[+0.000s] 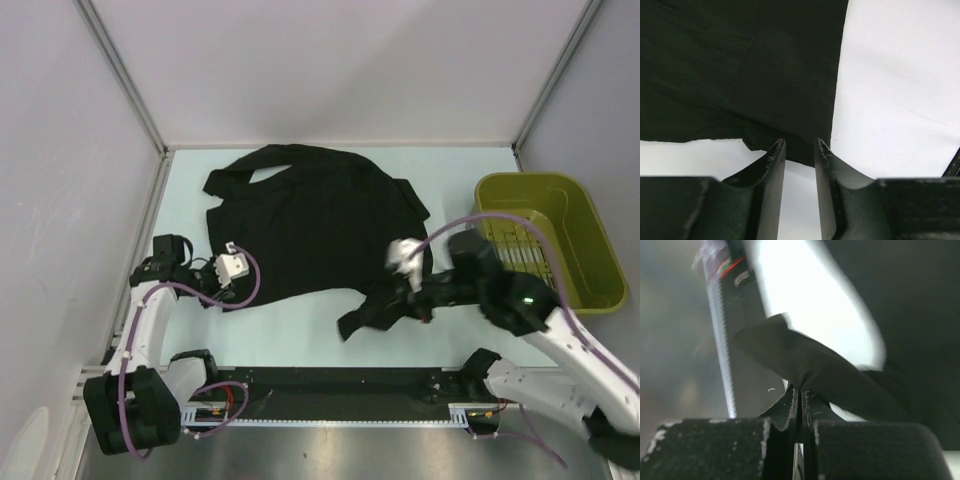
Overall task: Fold and stack the long sleeve shirts
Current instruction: Flatten the shirt out
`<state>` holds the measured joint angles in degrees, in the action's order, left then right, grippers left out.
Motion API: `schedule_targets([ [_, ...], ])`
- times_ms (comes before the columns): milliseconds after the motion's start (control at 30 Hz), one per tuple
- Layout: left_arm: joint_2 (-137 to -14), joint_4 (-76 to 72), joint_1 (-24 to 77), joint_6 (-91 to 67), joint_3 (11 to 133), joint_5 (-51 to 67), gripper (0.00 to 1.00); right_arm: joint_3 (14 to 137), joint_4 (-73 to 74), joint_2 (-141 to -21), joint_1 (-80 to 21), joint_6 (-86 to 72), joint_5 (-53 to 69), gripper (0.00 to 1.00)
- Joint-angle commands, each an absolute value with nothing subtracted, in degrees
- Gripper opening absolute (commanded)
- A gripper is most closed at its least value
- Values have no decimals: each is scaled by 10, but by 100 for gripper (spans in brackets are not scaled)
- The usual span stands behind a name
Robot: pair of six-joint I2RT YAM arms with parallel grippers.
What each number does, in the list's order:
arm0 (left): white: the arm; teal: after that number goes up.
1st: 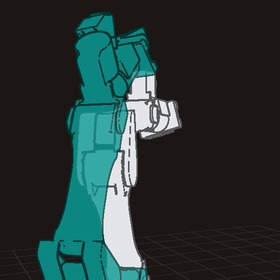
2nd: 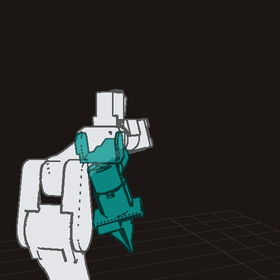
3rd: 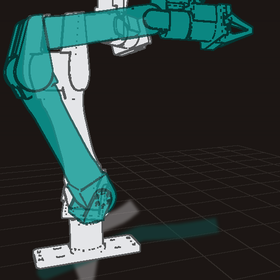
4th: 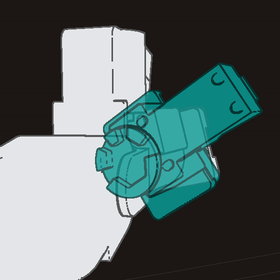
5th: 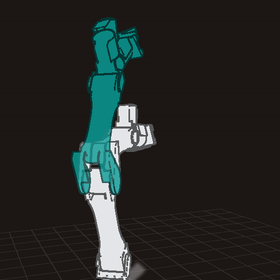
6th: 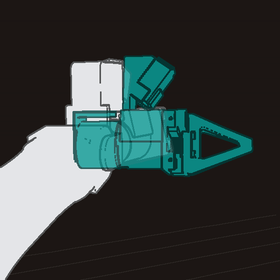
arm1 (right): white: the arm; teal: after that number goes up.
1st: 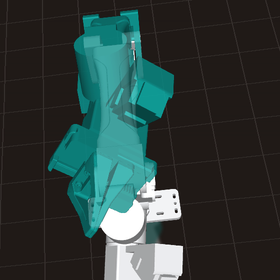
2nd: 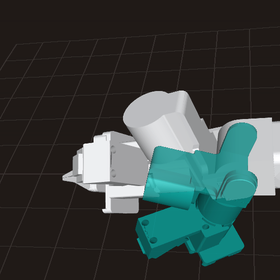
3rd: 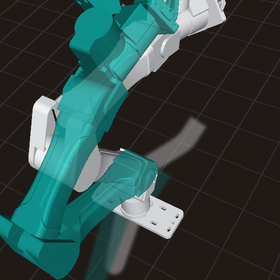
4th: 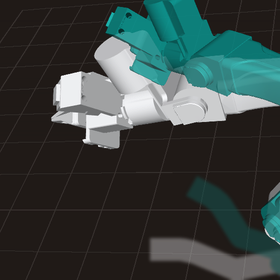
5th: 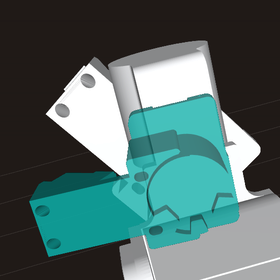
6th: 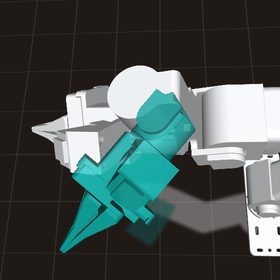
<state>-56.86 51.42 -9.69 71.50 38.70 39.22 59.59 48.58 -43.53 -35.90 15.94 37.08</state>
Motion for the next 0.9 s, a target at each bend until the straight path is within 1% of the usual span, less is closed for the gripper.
schedule_targets([
  [0,-587,496,-104,680,428,427,37,545,311,-501,-587,110,172,0],
  [33,-587,497,-107,675,436,434,39,539,262,-517,-590,112,169,0],
  [100,-586,496,-107,664,439,433,43,556,238,-562,-573,128,161,0],
  [133,-584,494,-108,661,438,431,43,569,235,-609,-558,134,165,4],
  [167,-581,494,-107,664,435,429,47,581,242,-632,-546,144,170,13],
  [200,-579,494,-106,668,432,425,54,622,263,-655,-535,158,174,33],
  [233,-577,493,-107,673,424,419,59,645,337,-703,-518,198,180,42],
  [267,-575,495,-107,681,419,410,61,663,378,-719,-512,218,178,47],
  [300,-572,495,-106,685,416,404,66,677,408,-728,-503,234,181,79],
  [333,-572,493,-105,688,409,399,73,673,450,-727,-468,269,191,97],
  [367,-573,490,-102,686,406,386,76,664,462,-708,-438,283,216,98],
  [433,-585,485,-91,684,398,376,79,627,475,-686,-369,335,222,100],
  [533,-608,481,-60,695,381,348,79,582,515,-672,-311,400,207,99],
  [600,-618,467,-33,700,367,311,78,556,520,-692,-306,427,186,100],
  [667,-633,443,-20,715,345,286,77,522,510,-709,-305,439,169,96],
  [833,-650,418,-11,759,314,225,77,480,415,-762,-315,437,148,95],
  [867,-652,415,-11,763,310,219,76,473,410,-773,-319,438,144,93],
])
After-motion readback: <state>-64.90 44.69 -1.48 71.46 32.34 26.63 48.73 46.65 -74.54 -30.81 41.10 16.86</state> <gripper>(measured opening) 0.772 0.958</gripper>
